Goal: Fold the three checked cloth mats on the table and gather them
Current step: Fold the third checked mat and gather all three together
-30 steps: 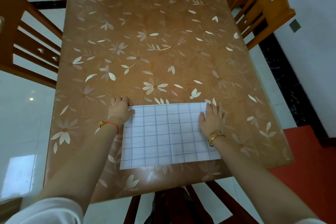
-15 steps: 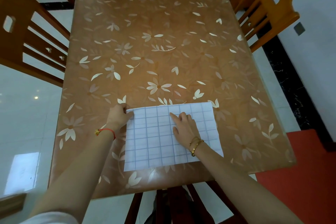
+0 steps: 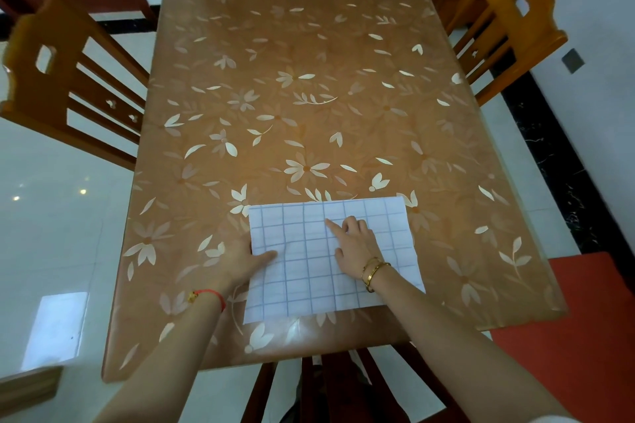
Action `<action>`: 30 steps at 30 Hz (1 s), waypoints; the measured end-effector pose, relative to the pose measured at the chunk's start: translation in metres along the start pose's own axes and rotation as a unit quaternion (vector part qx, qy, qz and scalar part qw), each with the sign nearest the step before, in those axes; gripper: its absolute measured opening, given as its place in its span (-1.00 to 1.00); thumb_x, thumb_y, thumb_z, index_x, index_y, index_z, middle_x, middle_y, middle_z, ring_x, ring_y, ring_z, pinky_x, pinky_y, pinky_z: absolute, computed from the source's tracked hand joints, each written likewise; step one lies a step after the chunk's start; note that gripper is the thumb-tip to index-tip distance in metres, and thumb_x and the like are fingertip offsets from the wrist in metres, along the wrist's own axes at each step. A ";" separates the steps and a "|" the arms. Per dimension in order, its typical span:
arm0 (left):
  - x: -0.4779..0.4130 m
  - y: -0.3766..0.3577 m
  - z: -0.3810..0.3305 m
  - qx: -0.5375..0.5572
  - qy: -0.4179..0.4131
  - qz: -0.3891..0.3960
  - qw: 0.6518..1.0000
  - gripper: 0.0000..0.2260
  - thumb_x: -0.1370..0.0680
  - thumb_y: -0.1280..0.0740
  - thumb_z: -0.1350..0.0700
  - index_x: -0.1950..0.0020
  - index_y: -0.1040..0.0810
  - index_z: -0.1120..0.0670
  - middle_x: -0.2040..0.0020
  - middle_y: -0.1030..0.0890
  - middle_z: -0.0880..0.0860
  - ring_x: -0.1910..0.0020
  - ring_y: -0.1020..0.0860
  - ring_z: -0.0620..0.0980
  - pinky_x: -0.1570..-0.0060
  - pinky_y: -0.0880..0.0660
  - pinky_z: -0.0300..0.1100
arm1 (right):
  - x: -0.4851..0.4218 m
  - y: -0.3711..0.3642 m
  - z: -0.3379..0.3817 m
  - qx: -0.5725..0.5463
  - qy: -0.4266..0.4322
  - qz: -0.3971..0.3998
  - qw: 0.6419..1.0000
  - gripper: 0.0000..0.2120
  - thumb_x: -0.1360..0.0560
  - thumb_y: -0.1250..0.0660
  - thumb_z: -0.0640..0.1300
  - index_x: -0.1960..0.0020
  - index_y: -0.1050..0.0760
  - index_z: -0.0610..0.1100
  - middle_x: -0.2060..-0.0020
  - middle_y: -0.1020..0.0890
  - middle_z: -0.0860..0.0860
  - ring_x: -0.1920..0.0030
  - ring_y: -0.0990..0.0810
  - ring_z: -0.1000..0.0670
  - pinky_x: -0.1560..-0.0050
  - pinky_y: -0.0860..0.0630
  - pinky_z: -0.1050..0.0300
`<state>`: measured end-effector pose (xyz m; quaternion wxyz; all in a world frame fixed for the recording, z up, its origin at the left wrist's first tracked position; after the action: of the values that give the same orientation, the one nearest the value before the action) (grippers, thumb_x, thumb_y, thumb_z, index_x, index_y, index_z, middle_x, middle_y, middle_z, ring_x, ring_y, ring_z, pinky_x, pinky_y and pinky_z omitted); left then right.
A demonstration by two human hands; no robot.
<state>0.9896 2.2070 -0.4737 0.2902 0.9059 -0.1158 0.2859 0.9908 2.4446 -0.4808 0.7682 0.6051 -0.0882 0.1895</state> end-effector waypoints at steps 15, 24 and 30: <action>0.036 -0.065 -0.137 0.040 -0.162 0.022 0.986 -0.72 -0.57 -0.35 0.19 -0.24 -0.39 0.03 -0.04 -0.54 -0.07 -0.11 -0.55 -0.03 0.06 -0.41 -0.41 | 0.010 -0.002 -0.008 -0.130 0.057 -0.031 0.989 -0.38 -0.47 -0.37 -0.02 -0.48 -0.27 -0.07 -0.18 -0.41 -0.09 -0.15 -0.38 -0.10 -0.18 -0.44 -0.02; 0.024 -0.157 -0.139 0.134 -0.083 0.129 0.979 -0.20 -0.56 -0.40 0.05 -0.60 0.09 -0.11 -0.09 -0.59 0.10 0.04 -0.66 0.04 0.10 -0.66 -0.06 | 0.067 0.013 -0.103 -0.633 -0.250 -0.073 0.729 -0.66 -0.66 -0.09 -0.05 0.09 -0.59 -0.11 0.27 -0.66 -0.01 0.30 -0.62 0.06 0.39 -0.49 0.28; 0.026 -0.155 -0.110 0.142 -0.111 0.016 0.983 -0.54 -0.59 -0.28 0.22 -0.46 -0.32 -0.04 -0.10 -0.59 -0.04 -0.02 -0.58 -0.04 0.00 -0.52 -0.21 | 0.086 -0.007 -0.126 -0.593 -0.277 -0.015 0.755 -0.74 -0.58 -0.29 0.03 0.07 -0.60 -0.16 0.11 -0.70 -0.16 0.16 -0.66 -0.07 0.05 -0.64 -0.06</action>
<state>1.0199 2.3959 -0.4564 0.1392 0.9620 -0.1198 0.2020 1.0600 2.5807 -0.4875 0.9178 0.0552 -0.3830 -0.0888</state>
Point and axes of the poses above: each hand's wrist, its own x-axis away from the middle knuckle, its own y-axis out of the back of the hand, z = x × y, the point moved 8 cm from there along -x, towards the middle knuckle
